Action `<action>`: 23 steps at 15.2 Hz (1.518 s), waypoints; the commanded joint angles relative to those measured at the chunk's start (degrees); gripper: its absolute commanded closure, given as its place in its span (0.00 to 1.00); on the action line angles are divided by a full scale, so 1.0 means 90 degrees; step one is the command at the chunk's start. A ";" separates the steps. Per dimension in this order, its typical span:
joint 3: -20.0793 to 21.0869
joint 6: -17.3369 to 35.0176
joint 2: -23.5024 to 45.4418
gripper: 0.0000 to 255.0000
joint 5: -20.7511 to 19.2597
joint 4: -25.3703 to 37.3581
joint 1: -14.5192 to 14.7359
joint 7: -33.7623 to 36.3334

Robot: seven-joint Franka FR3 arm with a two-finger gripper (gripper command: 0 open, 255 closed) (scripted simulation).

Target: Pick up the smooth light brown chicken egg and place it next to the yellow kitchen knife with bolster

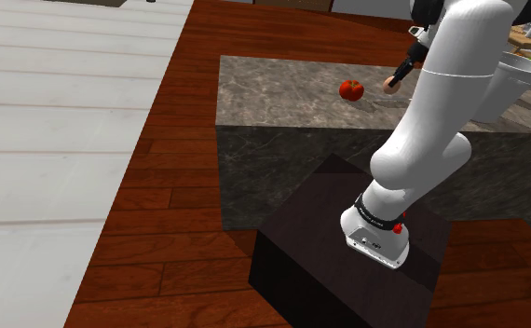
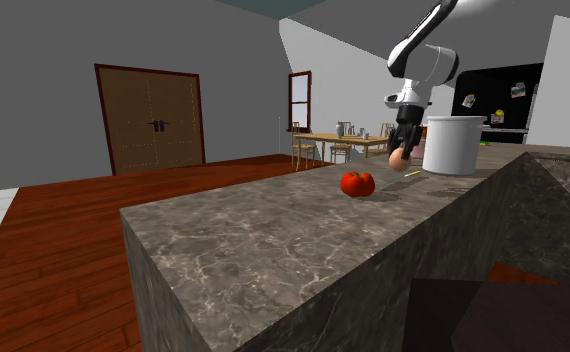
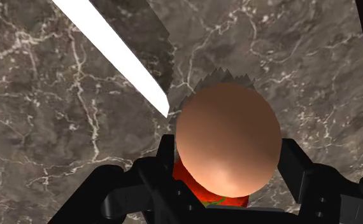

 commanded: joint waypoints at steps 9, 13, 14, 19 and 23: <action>0.0220 0.0566 0.0444 1.00 0.0453 -0.0377 -0.0164 -0.0415; 0.0285 0.0687 0.0563 1.00 0.0572 -0.0444 -0.0215 -0.0519; 0.0286 0.0687 0.0563 1.00 0.0573 -0.0444 -0.0215 -0.0519; 0.0286 0.0687 0.0563 1.00 0.0573 -0.0444 -0.0215 -0.0519; 0.0286 0.0687 0.0563 0.00 0.0572 -0.0444 -0.0215 -0.0518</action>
